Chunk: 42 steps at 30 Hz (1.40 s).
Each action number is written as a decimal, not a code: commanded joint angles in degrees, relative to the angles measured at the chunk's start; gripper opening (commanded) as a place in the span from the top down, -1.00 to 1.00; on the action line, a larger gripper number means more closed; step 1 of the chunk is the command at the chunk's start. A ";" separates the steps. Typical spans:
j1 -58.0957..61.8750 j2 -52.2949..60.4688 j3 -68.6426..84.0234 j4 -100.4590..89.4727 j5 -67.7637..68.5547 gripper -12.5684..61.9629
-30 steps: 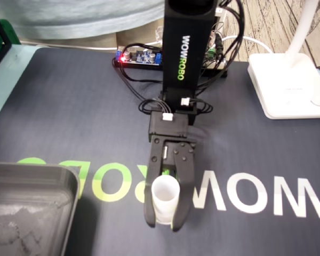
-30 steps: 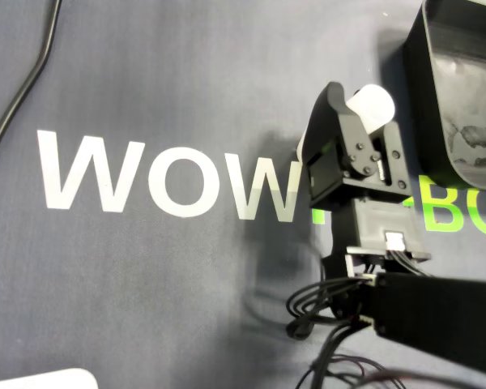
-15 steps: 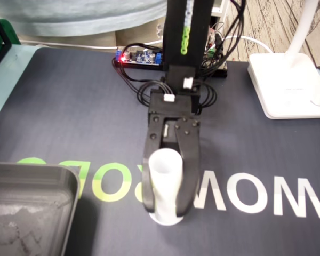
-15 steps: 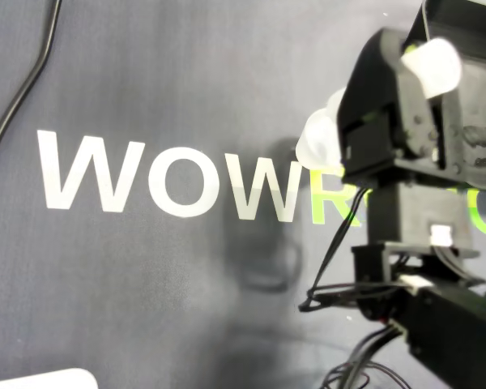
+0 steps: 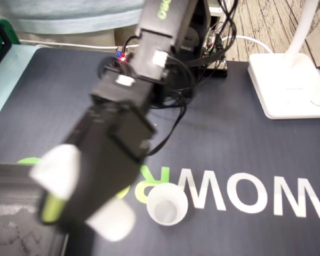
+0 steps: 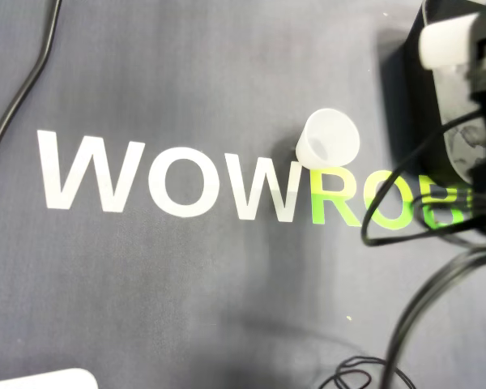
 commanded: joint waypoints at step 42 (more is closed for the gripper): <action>18.11 -37.18 -42.80 10.28 113.64 0.59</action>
